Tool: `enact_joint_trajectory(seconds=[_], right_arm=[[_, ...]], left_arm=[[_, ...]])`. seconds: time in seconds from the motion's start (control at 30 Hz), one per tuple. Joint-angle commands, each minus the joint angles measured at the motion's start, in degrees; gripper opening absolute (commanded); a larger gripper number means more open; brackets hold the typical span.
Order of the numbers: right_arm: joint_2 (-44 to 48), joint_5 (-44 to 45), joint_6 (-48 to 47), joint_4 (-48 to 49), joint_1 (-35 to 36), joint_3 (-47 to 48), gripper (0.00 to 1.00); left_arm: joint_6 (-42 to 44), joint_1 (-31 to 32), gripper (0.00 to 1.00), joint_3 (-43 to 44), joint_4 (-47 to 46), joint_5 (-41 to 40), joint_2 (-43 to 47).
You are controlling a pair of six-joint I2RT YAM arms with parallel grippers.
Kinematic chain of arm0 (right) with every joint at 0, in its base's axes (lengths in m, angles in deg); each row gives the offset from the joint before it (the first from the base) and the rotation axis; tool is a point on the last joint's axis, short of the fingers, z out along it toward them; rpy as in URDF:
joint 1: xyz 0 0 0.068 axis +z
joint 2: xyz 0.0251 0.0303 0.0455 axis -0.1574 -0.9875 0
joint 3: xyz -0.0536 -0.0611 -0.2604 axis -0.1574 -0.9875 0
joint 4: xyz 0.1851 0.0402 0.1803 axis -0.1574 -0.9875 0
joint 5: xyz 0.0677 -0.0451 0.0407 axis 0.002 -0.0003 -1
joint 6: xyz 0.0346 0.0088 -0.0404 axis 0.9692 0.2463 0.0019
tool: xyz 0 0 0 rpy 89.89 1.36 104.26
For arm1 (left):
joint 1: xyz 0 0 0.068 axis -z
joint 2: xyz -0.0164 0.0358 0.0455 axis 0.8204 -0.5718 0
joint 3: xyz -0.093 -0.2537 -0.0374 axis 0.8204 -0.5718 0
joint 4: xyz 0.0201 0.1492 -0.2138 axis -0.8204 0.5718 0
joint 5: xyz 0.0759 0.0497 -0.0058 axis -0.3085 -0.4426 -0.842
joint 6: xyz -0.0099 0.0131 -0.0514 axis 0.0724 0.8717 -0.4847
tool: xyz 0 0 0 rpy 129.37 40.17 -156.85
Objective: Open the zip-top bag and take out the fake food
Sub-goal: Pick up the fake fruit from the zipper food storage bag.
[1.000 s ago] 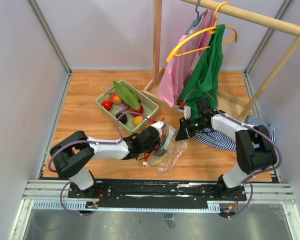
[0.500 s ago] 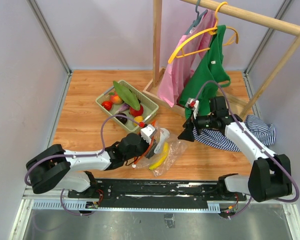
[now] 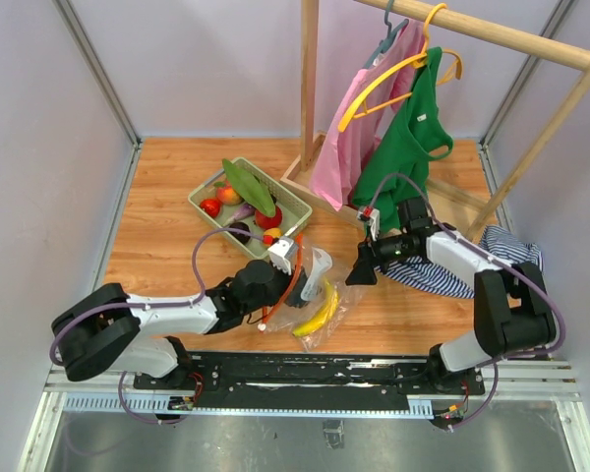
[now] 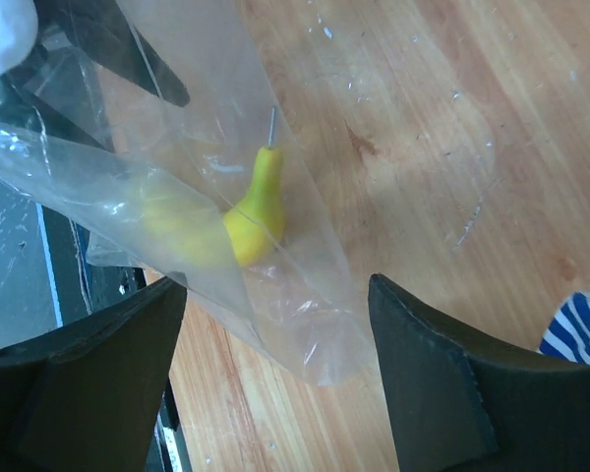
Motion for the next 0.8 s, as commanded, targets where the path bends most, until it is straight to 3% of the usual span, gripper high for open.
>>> enact_joint_trajectory(seconds=[0.0,0.2,0.43,0.63,0.77], right_arm=[[-4.12,0.84,4.45,-1.91,3.15,2.69,0.74],[-9.11,2.89,8.18,-3.81,6.39,4.78,0.68],[-12.18,8.42,9.95,-5.78,7.64,5.76,0.54],[-15.07,8.57,9.37,-8.8,7.92,7.22,0.29],[-15.51,6.85,9.14,-9.35,8.43,7.73,0.04]], left_arm=[[-11.97,-1.16,0.51,3.97,4.64,2.64,-4.04],[-17.61,-1.53,0.51,7.9,8.55,3.91,-11.23],[-20.94,-2.21,0.5,8.8,7.9,5.34,-14.32],[-22.19,-3.04,0.45,7.58,4.57,8.34,-14.72],[-22.85,-3.64,0.45,6.57,1.23,11.46,-14.84]])
